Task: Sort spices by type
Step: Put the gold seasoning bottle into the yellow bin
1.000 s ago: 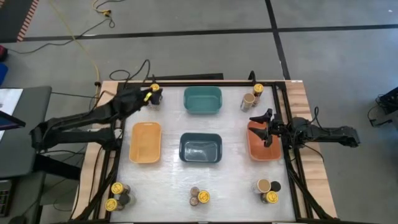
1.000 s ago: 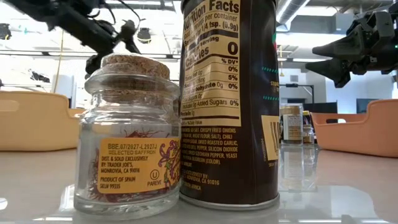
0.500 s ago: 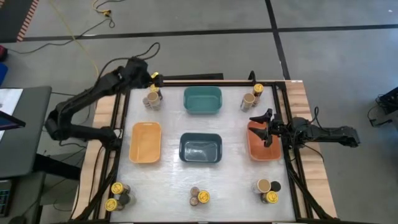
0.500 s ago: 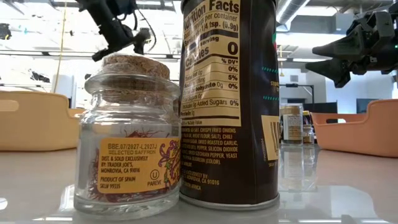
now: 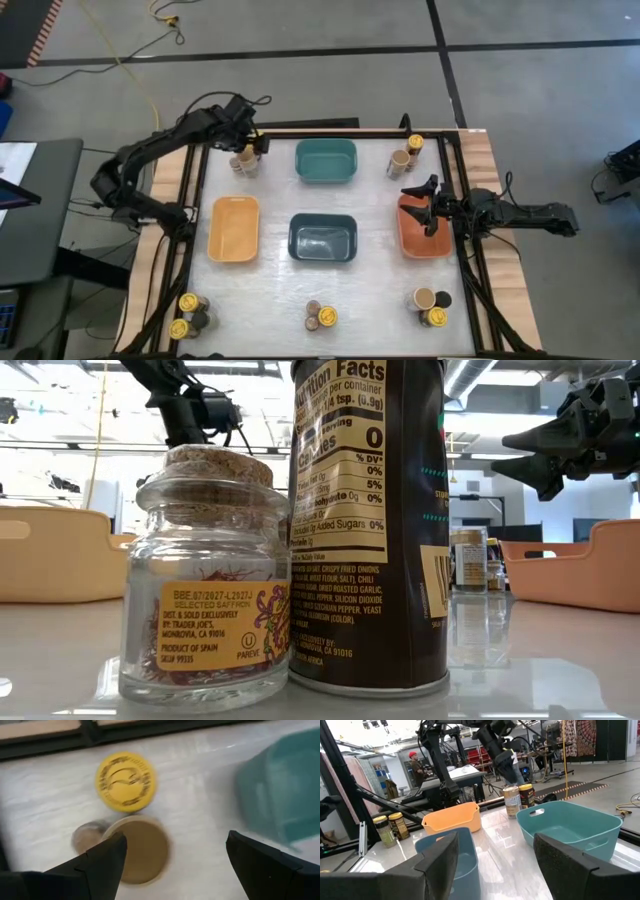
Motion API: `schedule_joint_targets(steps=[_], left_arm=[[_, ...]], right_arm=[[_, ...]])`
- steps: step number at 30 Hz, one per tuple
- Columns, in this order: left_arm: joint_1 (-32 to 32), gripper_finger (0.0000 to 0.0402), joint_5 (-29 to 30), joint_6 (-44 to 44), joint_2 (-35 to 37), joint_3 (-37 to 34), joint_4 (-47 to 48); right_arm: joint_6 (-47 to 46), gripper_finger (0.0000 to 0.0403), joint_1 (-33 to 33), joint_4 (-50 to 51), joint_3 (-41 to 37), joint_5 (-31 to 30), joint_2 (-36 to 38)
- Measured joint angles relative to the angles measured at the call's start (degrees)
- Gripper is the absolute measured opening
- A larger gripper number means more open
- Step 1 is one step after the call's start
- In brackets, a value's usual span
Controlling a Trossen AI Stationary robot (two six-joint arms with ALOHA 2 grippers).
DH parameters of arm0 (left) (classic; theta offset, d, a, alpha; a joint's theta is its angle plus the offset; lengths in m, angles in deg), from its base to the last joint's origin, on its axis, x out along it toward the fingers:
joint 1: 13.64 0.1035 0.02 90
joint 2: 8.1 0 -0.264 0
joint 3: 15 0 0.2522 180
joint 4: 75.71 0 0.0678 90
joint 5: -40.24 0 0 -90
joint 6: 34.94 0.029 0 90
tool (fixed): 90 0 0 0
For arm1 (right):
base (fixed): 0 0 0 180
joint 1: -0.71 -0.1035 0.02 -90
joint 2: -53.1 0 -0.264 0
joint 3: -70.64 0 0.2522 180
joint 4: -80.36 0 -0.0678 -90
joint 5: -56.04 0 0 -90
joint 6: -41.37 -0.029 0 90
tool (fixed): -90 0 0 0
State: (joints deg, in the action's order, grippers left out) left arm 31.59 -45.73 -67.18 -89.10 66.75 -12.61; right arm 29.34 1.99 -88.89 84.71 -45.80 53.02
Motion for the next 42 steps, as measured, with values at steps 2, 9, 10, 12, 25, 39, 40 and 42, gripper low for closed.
schedule_joint_targets(steps=[2,9,10,12,25,39,40,42], left_arm=[[-0.1,0.0326,1.3,0.3,-0.3,0.0,1.4],[-0.7,0.0326,5.4,1.2,-0.5,0.0,4.3],[-0.7,0.0326,5.5,1.5,-0.6,0.0,4.2],[-0.7,0.0326,5.7,1.8,-0.7,0.0,4.0],[-0.7,0.0326,5.7,1.9,-0.7,0.0,3.3],[-0.7,0.0335,5.7,4.2,-0.7,0.0,3.7],[-0.7,0.0339,5.7,4.1,-0.7,0.0,3.7],[-0.7,0.0350,5.8,4.2,-0.7,0.0,3.5]], right_arm=[[0.0,0.0286,0.0,0.0,0.0,0.0,0.0],[0.0,0.0286,0.0,0.0,0.0,0.0,0.0],[0.0,0.0286,0.0,0.0,0.0,0.0,0.0],[0.0,0.0286,0.0,0.0,0.0,0.0,0.0],[0.0,0.0286,0.0,0.0,0.0,0.0,0.0],[0.0,0.0286,0.0,0.0,0.0,0.0,0.0],[0.0,0.0286,0.0,0.0,0.0,0.0,0.0],[0.0,0.0286,0.0,0.0,0.0,0.0,0.0]])
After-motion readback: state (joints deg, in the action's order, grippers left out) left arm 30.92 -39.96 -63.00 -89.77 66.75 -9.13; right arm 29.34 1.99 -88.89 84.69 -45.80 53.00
